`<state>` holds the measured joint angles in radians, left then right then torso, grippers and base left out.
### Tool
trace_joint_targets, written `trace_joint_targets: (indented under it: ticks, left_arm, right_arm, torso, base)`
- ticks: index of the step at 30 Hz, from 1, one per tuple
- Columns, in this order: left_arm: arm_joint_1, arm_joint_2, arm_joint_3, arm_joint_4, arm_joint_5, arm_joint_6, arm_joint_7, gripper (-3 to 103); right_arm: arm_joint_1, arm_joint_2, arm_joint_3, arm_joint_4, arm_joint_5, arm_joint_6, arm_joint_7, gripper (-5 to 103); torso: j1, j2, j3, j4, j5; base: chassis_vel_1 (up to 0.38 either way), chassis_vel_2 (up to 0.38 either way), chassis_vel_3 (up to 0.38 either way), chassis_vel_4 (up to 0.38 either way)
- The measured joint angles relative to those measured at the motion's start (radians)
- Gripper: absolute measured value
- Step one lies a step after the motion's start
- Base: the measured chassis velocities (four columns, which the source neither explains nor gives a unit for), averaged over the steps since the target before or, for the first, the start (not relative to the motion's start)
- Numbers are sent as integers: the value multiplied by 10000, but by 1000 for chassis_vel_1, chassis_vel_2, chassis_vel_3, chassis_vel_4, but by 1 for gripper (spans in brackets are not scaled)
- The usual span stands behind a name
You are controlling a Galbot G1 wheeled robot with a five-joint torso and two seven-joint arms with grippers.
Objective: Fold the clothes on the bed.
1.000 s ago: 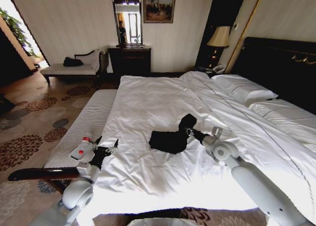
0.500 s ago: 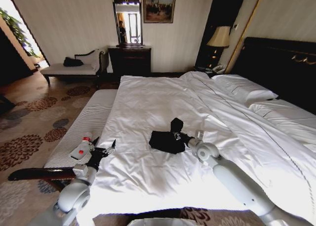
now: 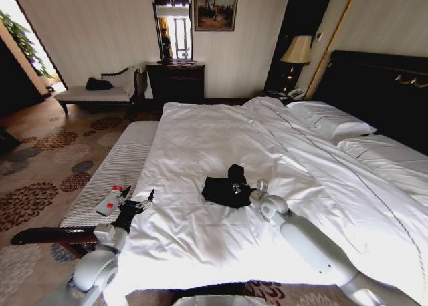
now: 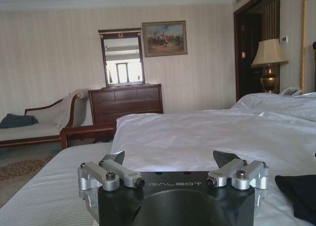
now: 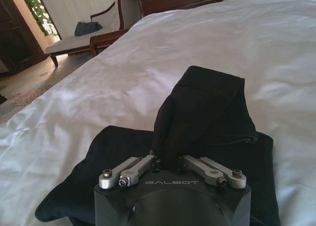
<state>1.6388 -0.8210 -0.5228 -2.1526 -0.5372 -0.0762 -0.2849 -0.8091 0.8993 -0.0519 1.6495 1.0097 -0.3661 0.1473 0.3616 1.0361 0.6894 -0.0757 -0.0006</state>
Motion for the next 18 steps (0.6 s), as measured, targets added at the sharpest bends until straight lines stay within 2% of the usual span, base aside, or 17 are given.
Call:
trace_joint_targets:
  ticks: [18]
  left_arm:
    - [268,-64,-274,-166,-46,-5,105,100]
  right_arm:
    - [93,-216,-475,125,-230,76,-85,5]
  torso:
    - [0,0,-1,0,1]
  base:
    - [0,0,0,0]
